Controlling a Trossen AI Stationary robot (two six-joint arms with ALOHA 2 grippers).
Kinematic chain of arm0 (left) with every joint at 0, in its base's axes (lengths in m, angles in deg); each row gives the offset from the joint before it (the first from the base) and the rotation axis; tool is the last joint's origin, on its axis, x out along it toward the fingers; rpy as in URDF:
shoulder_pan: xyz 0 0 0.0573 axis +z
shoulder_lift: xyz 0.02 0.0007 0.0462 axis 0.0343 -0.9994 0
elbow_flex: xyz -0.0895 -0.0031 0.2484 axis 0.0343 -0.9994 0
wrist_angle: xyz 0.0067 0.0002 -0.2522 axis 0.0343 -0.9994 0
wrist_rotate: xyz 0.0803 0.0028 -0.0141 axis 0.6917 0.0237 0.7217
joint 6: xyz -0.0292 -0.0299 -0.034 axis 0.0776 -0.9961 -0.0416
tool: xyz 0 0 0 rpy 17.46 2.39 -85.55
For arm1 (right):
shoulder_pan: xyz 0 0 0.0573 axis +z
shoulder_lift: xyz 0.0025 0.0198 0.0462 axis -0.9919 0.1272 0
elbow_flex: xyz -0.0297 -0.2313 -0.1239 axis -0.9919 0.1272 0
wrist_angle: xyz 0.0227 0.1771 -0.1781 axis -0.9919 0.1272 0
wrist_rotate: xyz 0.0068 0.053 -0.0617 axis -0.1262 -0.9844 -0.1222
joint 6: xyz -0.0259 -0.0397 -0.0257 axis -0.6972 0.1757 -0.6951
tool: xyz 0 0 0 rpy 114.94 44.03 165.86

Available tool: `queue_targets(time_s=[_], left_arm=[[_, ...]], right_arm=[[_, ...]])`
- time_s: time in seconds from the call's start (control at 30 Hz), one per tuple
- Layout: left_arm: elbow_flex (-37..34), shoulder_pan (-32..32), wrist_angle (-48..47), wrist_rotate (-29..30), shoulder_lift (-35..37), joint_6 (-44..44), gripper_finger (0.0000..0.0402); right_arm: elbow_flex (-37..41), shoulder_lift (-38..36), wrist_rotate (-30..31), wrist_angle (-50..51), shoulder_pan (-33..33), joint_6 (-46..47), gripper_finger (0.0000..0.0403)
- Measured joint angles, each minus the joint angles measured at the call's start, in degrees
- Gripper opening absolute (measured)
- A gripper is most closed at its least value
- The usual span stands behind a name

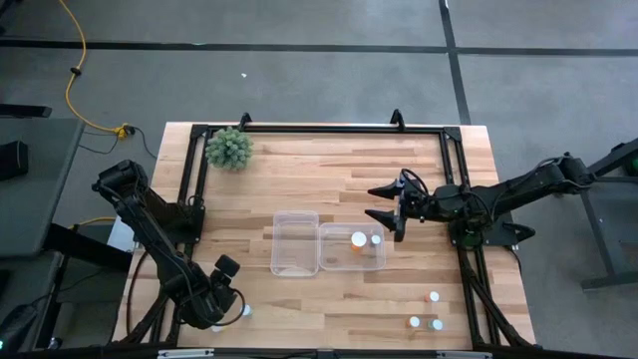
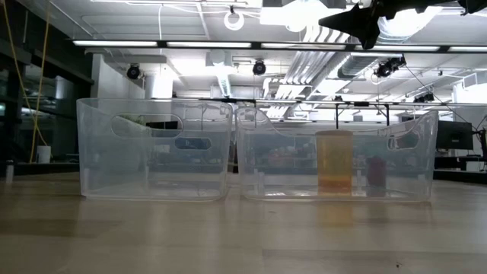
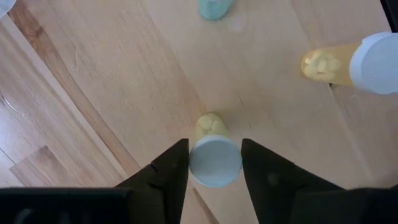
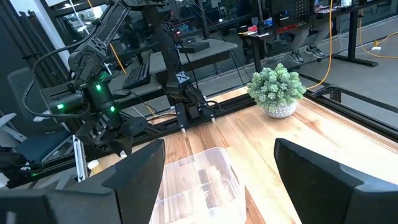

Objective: Pick and place medicine bottles into bin by pill shape (circle, oval)
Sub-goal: Put the top yellow pill bottle into the left transparent bin

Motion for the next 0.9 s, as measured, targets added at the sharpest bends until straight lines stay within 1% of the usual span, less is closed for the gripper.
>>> queue_targets(time_s=[0.33, 0.7, 0.83, 0.9], left_arm=[[0.0, 0.0, 0.1, 0.0, 0.1, 0.9, 0.01], [0.0, 0.0, 0.0, -0.2, 0.1, 0.9, 0.0108], [0.3, 1.2, -0.4, -3.3, 2.1, 0.8, 0.0108], [0.8, 2.2, -1.6, -3.5, 4.2, 0.8, 0.0109]], right_arm=[[0.0, 0.0, 0.0, 0.0, 0.0, 0.0, 0.0293], [0.0, 0.0, 0.0, 0.0, 0.0, 0.0, 0.0293], [0.0, 0.0, 0.0, 0.0, 0.0, 0.0, 0.0293], [0.0, 0.0, 0.0, 0.0, 0.0, 0.0, 0.0293]])
